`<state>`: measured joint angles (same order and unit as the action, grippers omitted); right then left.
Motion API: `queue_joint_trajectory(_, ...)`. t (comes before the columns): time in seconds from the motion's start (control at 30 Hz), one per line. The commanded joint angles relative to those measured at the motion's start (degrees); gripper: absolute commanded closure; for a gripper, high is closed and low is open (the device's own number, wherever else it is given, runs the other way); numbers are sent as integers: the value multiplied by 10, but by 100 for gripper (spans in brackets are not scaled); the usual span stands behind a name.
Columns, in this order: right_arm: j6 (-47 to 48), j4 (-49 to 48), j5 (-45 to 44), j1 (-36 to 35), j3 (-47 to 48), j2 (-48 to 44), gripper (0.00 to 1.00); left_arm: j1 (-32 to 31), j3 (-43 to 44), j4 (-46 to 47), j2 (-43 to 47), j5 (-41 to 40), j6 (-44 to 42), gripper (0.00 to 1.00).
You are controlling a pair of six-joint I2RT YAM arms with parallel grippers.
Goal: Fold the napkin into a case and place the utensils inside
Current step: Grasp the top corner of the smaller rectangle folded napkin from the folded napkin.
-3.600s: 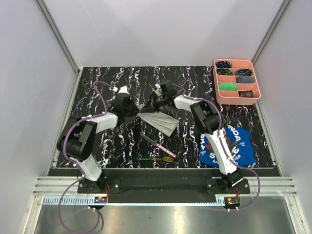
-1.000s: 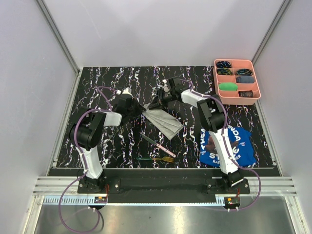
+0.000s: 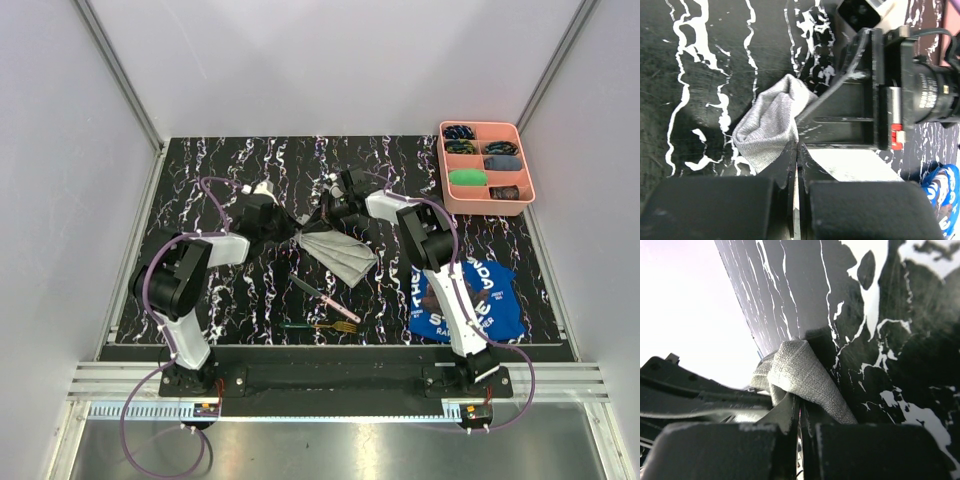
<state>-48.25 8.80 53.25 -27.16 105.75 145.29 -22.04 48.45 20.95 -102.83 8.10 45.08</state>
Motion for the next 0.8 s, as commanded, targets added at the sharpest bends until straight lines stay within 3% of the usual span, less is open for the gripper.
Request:
queue_joint_trajectory(0.0,7,-4,1,-10,16,10,100,-11,7,12,25,-6,-3,100)
queue_joint_trajectory(0.17,-5,-4,5,-10,10,-12,100,-10,24,11,-24,17,16,100)
queue_joint_trajectory(0.3,-14,-2,-25,-9,-19,-54,100,-10,1,64,-52,17,38,100)
queue_joint_trajectory(0.53,-35,-1,-80,-4,-47,-95,100,-10,-17,82,-51,15,42,100)
queue_joint_trajectory(0.77,-31,3,-78,9,-47,-127,98,-10,-22,89,-55,19,40,100)
